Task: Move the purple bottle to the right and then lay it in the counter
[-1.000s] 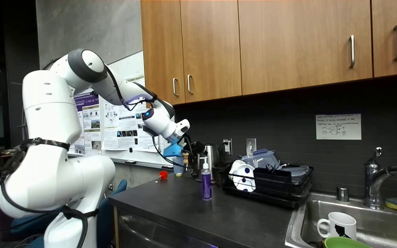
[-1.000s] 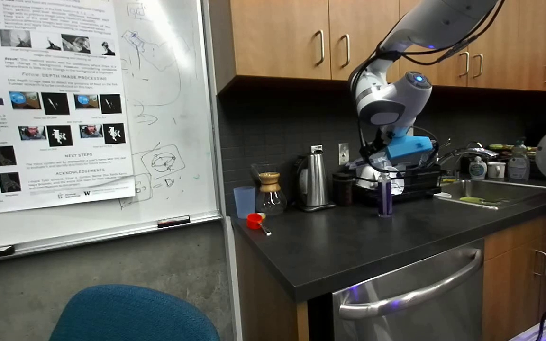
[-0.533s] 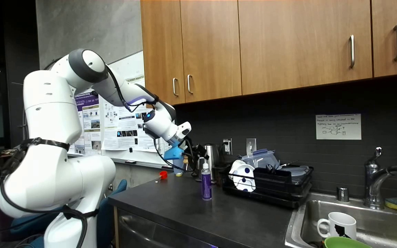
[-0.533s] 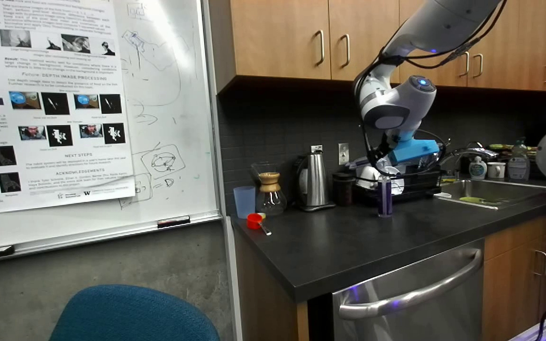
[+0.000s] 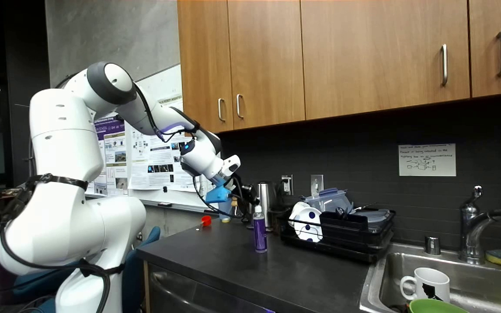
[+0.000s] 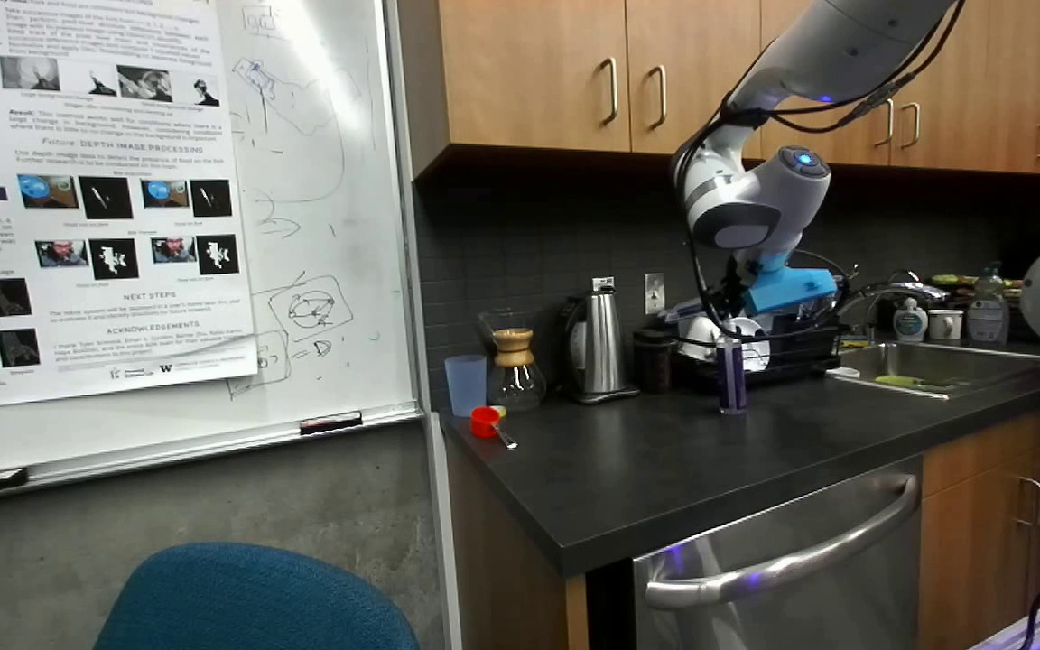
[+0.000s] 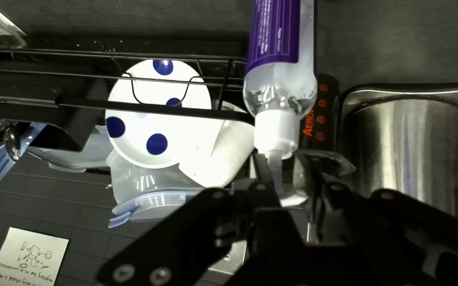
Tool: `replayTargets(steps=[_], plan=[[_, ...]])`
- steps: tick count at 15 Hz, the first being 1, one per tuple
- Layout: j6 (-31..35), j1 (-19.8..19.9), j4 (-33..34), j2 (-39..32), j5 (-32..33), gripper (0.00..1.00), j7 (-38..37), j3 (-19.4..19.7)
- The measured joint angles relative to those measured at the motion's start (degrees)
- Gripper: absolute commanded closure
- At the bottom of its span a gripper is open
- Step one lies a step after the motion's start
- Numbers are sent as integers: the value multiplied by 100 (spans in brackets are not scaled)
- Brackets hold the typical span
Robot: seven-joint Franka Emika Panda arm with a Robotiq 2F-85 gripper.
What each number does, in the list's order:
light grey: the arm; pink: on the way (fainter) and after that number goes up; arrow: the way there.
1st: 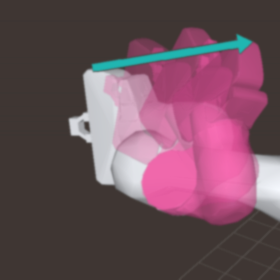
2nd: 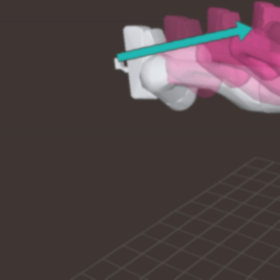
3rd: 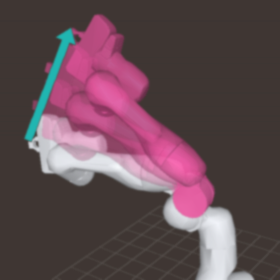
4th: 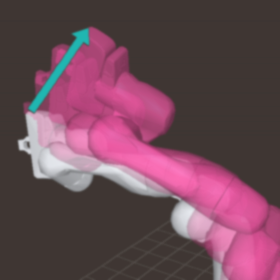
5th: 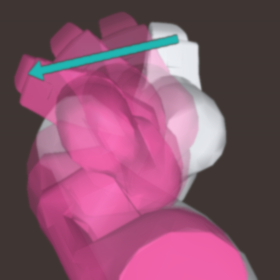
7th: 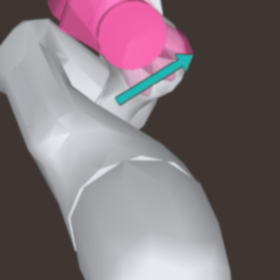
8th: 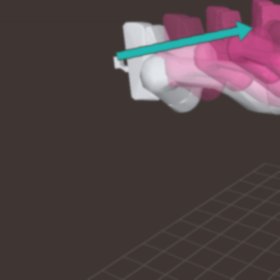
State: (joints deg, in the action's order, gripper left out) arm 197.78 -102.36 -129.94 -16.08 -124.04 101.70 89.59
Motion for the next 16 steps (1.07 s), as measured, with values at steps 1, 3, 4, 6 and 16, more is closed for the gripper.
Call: replayTargets(steps=[1, 3, 4, 6, 16], plan=[[-2, 0, 0, 1, 0, 98, 0, -4], [-7, -15, 17, 56, 0, 97, -5, -12], [-17, -40, 39, 125, 0, 97, -8, -12], [-106, -81, 96, 292, 0, 97, -22, -8], [-1905, -292, 187, 1018, 13, 97, -113, 253]])
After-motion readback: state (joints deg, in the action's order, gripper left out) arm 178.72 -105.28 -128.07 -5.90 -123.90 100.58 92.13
